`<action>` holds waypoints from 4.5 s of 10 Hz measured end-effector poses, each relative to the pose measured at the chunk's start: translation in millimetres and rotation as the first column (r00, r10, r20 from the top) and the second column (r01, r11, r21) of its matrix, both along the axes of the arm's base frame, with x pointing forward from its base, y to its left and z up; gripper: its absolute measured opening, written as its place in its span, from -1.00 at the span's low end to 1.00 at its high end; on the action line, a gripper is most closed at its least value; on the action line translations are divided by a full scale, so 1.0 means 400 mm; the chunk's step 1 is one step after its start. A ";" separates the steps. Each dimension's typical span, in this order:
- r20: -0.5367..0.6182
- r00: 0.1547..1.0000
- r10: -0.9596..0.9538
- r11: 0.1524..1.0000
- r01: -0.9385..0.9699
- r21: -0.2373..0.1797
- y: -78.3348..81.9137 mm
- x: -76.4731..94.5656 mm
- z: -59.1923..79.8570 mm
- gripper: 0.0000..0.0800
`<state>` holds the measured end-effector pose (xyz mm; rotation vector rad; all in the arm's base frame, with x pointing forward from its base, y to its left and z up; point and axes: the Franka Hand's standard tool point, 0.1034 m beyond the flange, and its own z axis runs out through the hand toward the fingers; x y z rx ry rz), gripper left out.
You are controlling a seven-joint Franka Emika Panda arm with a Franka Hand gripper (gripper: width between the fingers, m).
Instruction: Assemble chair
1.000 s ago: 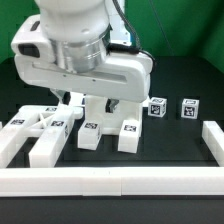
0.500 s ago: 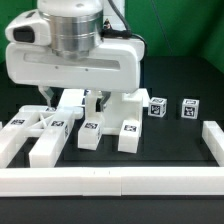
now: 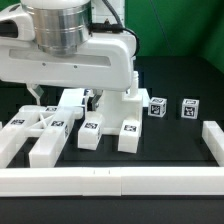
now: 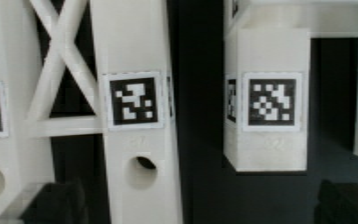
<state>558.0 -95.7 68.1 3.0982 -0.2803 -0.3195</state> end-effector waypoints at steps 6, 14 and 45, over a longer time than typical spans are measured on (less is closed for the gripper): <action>0.181 0.981 0.070 0.996 -0.058 -0.072 -0.067 0.074 -0.019 0.62; 0.262 0.924 0.280 0.959 -0.256 -0.125 -0.111 0.058 -0.050 0.62; 0.250 0.961 0.114 0.993 -0.103 -0.057 -0.060 0.046 -0.158 -0.28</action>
Offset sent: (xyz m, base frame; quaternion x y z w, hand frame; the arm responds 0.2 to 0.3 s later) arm 0.0000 0.0000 0.0000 0.0000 0.0000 0.0000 1.0000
